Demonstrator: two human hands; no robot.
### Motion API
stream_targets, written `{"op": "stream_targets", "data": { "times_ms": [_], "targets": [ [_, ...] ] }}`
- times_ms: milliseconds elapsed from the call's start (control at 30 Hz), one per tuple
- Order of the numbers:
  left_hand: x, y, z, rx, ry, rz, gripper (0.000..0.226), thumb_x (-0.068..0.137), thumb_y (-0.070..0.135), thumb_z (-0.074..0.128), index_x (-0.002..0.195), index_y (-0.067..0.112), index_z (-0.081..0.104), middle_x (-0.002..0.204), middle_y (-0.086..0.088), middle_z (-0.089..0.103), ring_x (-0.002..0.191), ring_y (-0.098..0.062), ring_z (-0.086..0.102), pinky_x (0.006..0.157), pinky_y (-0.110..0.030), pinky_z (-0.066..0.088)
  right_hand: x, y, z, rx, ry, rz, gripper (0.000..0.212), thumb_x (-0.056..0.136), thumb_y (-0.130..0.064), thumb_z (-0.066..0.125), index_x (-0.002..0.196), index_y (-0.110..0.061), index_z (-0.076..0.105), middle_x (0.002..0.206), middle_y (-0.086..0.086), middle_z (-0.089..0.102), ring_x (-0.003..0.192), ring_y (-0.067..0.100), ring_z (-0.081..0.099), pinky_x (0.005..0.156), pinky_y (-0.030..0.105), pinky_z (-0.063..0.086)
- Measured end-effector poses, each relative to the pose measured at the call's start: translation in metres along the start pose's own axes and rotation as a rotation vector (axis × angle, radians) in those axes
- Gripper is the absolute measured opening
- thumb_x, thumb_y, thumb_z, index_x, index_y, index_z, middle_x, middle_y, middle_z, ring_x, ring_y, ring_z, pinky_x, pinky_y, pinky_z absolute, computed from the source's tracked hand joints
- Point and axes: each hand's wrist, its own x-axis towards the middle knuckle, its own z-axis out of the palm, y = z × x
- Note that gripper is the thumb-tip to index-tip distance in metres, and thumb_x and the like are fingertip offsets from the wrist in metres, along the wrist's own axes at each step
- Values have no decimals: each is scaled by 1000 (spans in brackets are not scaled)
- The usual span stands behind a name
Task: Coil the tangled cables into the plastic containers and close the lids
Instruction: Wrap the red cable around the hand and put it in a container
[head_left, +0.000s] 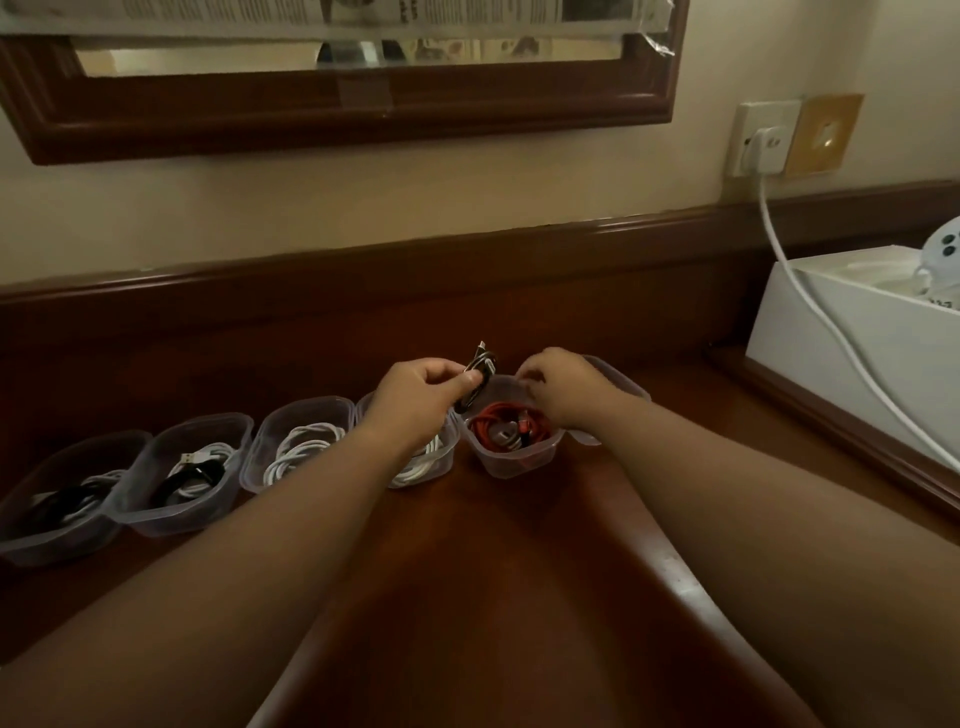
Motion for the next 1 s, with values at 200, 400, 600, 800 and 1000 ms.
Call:
{"op": "stream_targets", "data": {
  "times_ms": [200,400,600,800,1000],
  "targets": [
    [-8,8,19,719,-69,443,25,92,38,65,111,23,73,118,8,59,110,-10,52,89,-33,49,-38,8,-33,964,-155,444,54,102,-52,38,104,-5,64,90,10,69,72,18,61,62,29,44],
    [-16,22,49,1095,-104,903,22,87,38,71,106,27,74,107,4,67,94,-22,60,66,-31,31,-53,34,-47,938,-176,460,29,91,-31,68,94,-3,65,72,6,57,59,13,51,52,21,44],
    [-11,24,74,1081,-72,901,33,88,49,50,98,30,76,97,5,69,85,-23,61,60,-34,41,-65,53,-52,981,-169,560,6,94,-6,60,89,-2,60,71,8,57,56,12,52,47,19,45],
    [-3,22,95,897,-5,502,60,87,53,64,141,30,49,132,5,54,119,-19,51,92,-39,43,-57,67,-66,982,14,523,20,91,-5,59,71,-4,59,59,4,50,48,11,47,54,22,45],
    [11,6,110,1021,-139,259,82,83,76,49,147,25,37,147,-1,46,133,-22,45,107,-50,35,-25,77,-67,959,256,496,8,93,-6,57,88,-1,62,79,12,65,60,15,61,57,26,48]
  ]
}}
